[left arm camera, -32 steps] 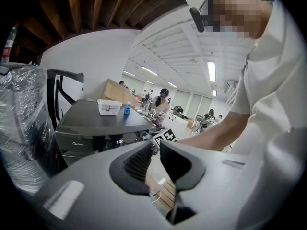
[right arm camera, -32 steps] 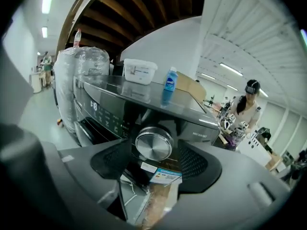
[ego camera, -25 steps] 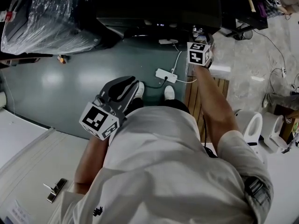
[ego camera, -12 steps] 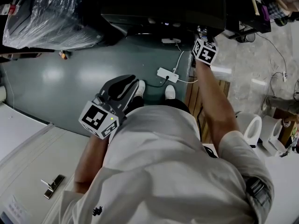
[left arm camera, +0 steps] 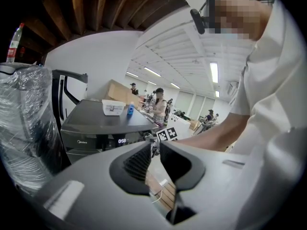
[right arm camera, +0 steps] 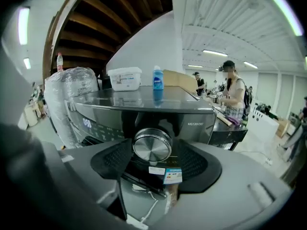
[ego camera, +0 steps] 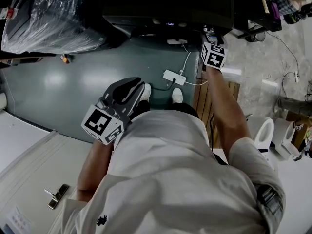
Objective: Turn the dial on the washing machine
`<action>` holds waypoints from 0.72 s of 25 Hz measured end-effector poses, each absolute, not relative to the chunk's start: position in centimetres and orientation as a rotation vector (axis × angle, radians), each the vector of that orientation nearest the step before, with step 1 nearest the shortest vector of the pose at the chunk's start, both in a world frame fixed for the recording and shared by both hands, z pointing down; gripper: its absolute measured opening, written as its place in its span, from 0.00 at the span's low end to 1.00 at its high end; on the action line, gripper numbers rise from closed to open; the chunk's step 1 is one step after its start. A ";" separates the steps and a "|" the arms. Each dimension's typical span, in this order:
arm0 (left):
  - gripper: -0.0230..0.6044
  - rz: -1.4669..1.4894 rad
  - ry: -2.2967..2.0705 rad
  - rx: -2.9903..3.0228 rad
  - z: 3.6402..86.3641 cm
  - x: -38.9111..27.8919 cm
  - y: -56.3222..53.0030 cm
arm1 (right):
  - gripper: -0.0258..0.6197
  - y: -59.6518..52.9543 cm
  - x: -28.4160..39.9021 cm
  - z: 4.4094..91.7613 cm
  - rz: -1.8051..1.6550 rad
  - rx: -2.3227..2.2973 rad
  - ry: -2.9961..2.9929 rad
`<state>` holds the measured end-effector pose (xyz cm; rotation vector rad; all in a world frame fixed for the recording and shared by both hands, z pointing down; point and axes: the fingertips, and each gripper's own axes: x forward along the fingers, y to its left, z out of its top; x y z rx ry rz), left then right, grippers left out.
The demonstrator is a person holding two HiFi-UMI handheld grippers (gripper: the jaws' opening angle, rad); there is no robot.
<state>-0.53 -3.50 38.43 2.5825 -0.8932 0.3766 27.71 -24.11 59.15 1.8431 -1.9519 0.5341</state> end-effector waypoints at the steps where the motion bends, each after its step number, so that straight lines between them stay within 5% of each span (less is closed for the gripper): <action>1: 0.17 0.375 -0.891 2.584 38.4 -0.4 -3.5 | 0.47 -24.0 27.6 59.1 0.488 1.820 -1.944; 8: 0.17 0.378 -0.884 2.582 38.7 -0.2 -3.2 | 0.48 -24.5 26.7 60.2 0.289 1.706 -1.870; 18: 0.17 0.377 -0.910 2.572 38.6 -0.7 -3.0 | 0.46 -24.7 27.2 60.0 0.450 1.806 -1.836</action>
